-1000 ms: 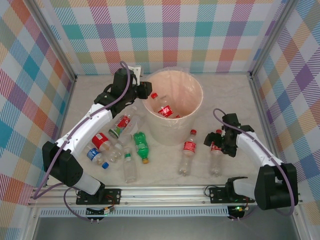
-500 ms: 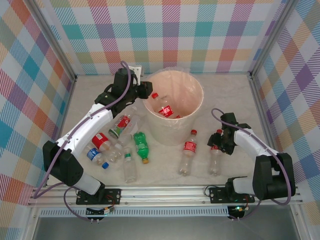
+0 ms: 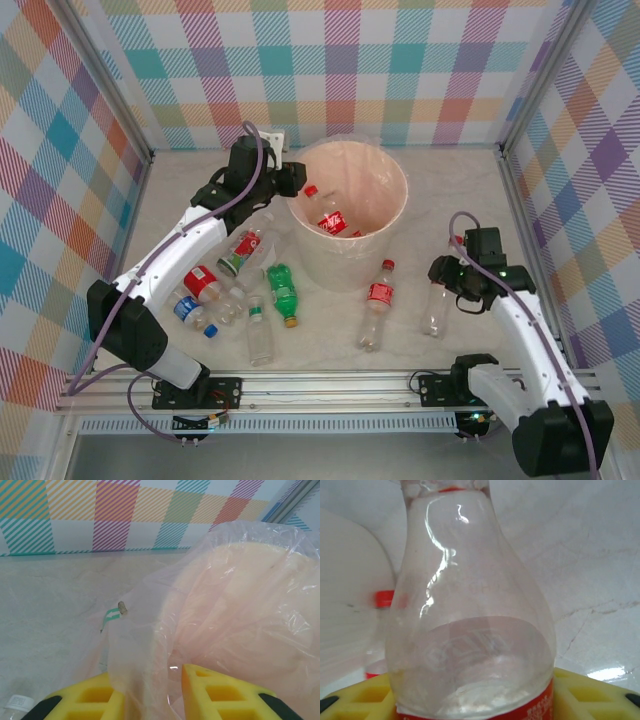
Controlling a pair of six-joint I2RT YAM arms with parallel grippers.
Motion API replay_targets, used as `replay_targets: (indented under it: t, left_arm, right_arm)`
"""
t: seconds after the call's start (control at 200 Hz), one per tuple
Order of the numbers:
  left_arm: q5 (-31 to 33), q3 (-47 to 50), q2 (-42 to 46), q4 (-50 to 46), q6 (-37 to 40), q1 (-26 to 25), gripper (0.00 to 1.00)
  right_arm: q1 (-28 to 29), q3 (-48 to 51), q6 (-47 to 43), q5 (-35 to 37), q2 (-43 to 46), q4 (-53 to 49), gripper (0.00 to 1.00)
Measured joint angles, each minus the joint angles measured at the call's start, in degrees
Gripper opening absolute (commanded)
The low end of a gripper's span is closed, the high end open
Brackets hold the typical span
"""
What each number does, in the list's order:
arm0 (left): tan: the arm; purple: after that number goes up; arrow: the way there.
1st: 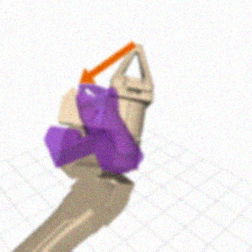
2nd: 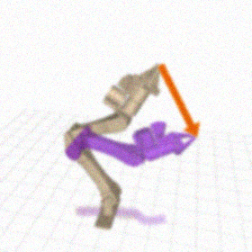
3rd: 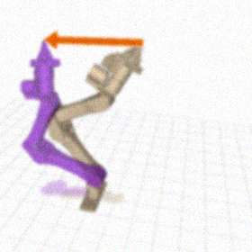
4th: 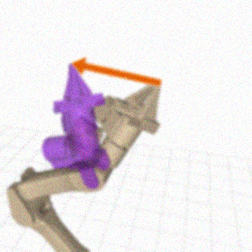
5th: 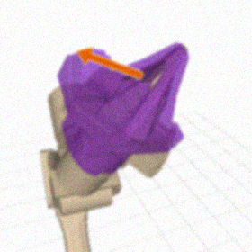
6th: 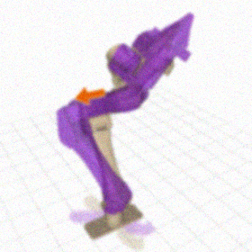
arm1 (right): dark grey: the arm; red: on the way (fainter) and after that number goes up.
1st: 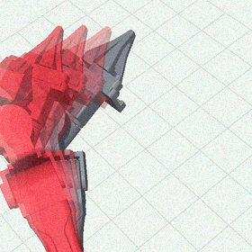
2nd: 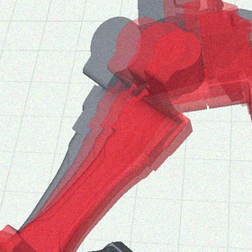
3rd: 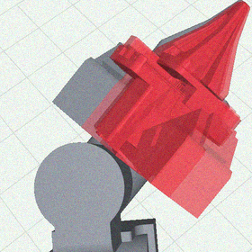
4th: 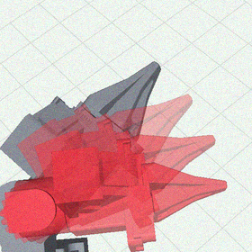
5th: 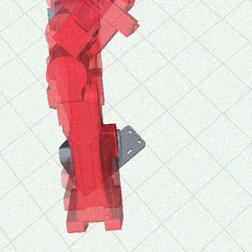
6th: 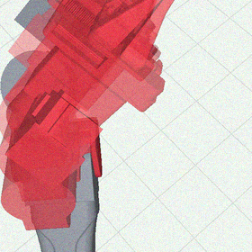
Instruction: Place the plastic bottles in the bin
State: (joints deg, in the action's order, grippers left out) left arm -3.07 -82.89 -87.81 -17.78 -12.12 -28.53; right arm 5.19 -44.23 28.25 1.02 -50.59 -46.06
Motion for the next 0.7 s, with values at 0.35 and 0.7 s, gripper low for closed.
replay_targets:
  t: [0.35,0.7]
  left_arm:
    - [0.15,-0.09,0.00,-0.02,0.00,-0.11,0.29]
    - [0.15,-0.17,-0.11,-0.02,0.02,-0.33,0.29]
  right_arm:
    - [0.00,-12.48,-0.90,-0.17,7.45,-1.07,0.47]
    - [0.02,-27.19,-3.43,-8.76,1.84,8.63,0.48]
